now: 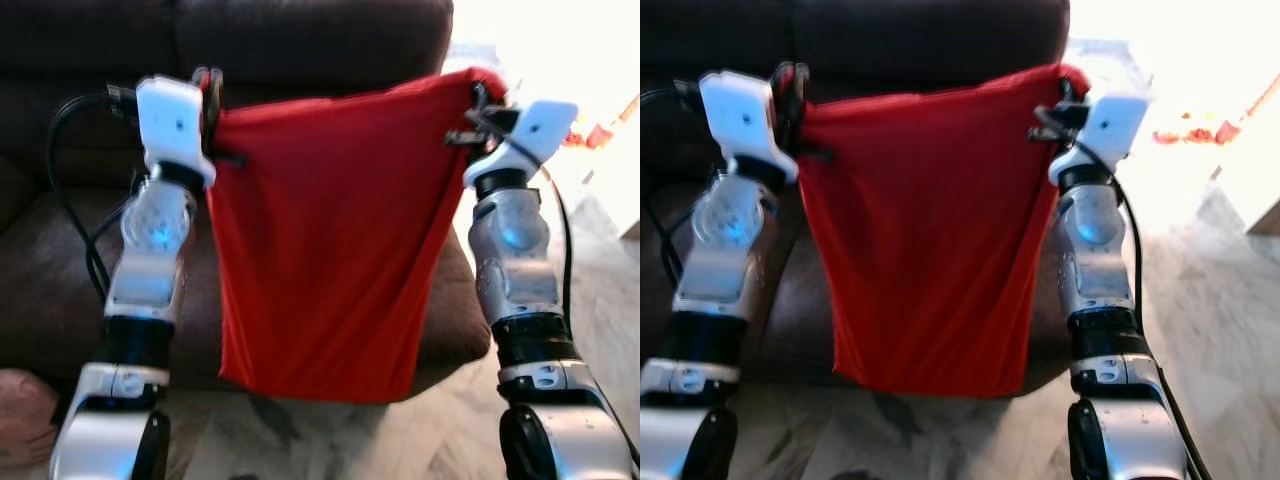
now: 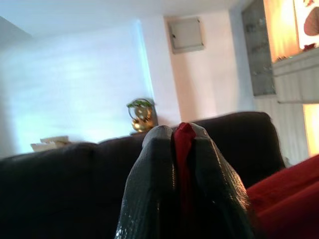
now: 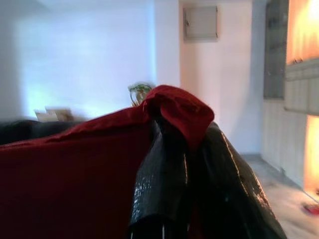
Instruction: Move the pillow to the sofa from floor
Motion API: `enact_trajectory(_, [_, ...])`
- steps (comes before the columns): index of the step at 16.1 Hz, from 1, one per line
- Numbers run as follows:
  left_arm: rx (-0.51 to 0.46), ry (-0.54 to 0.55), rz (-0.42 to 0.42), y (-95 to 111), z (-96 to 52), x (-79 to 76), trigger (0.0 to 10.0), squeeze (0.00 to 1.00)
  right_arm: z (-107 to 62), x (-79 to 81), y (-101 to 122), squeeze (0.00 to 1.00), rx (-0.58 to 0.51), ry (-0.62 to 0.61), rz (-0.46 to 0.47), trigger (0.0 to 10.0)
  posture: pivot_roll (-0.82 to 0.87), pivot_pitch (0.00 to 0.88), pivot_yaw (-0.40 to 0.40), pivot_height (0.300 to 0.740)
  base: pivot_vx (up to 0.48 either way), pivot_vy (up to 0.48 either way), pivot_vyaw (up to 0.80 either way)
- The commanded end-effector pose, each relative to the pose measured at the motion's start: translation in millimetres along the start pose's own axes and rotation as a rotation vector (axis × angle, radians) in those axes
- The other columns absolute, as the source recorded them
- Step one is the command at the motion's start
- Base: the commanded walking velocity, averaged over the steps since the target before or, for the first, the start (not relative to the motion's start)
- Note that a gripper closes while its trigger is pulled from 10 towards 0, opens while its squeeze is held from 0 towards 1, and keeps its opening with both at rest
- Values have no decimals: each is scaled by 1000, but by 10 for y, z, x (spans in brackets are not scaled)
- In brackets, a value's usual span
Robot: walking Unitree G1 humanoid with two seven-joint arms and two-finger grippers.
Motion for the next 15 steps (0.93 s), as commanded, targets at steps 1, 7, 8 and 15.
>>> enact_trajectory(1, [-76,30,32,233,54,117,10000,0,150,-11,568,0,-201,-11,23,10000,101,0,-58,740,292,0,0])
enact_trajectory(7, [-123,45,50,394,156,179,10000,0,223,19,910,0,-309,6,56,10000,102,0,-64,740,294,0,0])
enact_trajectory(8, [-123,45,50,395,168,183,10000,0,227,17,923,0,-313,5,59,10000,103,0,-65,740,292,0,0])
enact_trajectory(15, [-121,45,51,385,170,185,10000,0,229,20,920,0,-311,6,59,10000,103,0,-65,740,292,0,0])
Point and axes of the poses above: a point about 5 cm out from each wrist's last joint towards the gripper, its own z axis pointing out of the wrist towards the gripper, its own y axis along the axis of the wrist's last joint, x = y × z, the point moved 4 cm from there along z, pointing out of the wrist towards the gripper, and after that the axes turned 6 degrees about -z, right-handed, at the moved point
